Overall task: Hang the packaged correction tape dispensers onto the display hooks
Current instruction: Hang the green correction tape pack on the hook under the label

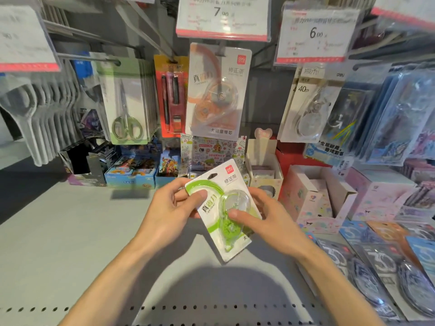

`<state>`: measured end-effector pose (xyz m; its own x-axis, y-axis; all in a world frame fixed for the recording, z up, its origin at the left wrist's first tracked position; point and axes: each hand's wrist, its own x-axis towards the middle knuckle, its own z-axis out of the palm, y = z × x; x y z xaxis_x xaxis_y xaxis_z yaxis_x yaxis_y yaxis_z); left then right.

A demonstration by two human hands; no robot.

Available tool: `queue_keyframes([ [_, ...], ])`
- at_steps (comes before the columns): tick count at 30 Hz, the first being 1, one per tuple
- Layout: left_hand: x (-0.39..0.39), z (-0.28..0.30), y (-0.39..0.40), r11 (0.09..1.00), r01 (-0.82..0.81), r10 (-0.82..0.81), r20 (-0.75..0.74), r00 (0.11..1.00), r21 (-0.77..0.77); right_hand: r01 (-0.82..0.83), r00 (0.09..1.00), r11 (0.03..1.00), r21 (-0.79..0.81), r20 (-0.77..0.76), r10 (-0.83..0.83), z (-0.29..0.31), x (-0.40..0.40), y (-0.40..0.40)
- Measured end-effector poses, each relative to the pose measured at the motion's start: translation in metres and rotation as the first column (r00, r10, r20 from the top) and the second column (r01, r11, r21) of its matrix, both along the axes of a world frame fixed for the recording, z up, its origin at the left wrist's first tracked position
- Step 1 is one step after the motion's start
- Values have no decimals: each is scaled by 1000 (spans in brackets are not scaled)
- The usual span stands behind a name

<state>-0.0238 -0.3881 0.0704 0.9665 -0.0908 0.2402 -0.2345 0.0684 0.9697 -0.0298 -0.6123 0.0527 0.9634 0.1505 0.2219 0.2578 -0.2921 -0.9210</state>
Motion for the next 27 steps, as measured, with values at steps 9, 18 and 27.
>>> queue_keyframes([
  [9, 8, 69, 14, 994, -98, 81, 290, 954, 45, -2, 989, 964, 266, 141, -37, 46, 4, 3],
  [18, -7, 158, 11, 985, 35, 35, 401, 916, -167, 10, 933, 922, 387, 328, -147, 91, 9, 10],
  [27, -25, 195, 9, 967, 101, 5, 412, 911, -235, 2, 897, 938, 345, 415, -154, 115, 7, 28],
])
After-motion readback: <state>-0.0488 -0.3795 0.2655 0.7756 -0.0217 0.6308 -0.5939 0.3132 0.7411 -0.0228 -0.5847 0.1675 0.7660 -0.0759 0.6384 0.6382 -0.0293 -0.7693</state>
